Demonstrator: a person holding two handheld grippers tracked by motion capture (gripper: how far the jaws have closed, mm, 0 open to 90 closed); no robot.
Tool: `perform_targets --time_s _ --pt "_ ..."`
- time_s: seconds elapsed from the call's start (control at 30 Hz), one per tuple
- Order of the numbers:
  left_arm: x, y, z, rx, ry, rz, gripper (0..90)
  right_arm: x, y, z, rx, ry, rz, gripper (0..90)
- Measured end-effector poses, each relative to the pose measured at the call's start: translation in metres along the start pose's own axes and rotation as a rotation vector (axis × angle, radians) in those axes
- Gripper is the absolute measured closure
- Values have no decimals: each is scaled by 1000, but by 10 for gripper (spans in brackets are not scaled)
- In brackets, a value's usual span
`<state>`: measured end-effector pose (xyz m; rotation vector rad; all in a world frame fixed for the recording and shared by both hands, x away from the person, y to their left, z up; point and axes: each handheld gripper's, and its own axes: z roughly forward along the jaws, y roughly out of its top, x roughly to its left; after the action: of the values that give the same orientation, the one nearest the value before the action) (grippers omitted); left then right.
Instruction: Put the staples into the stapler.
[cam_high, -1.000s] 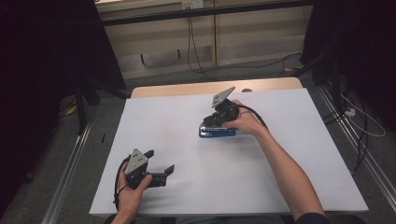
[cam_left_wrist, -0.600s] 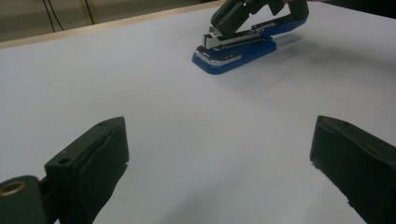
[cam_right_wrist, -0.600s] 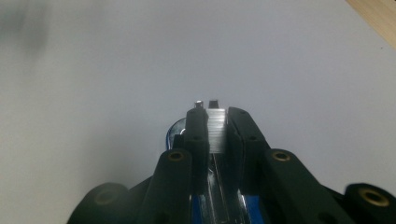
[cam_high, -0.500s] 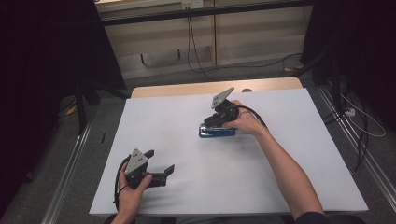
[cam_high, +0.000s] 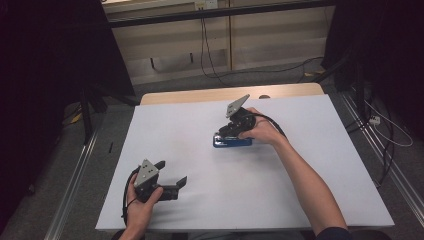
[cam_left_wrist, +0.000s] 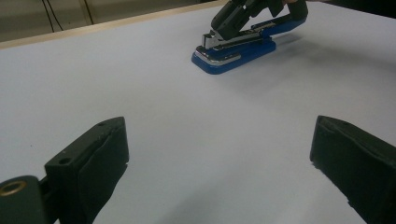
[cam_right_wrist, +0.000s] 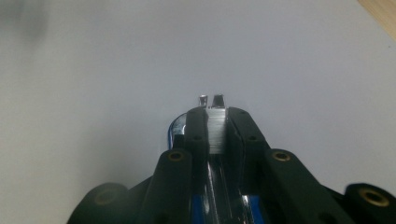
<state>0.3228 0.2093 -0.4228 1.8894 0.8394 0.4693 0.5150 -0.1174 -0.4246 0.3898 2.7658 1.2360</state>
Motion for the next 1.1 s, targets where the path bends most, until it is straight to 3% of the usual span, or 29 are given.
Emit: perform_targets --time_s 0.6,1.1 --pt "0 0 1 0 -2 6 46 -1 4 1 26 4 -51 789" --pt "0 0 1 3 -1 6 46 0 8 4 22 -1 -54 786"
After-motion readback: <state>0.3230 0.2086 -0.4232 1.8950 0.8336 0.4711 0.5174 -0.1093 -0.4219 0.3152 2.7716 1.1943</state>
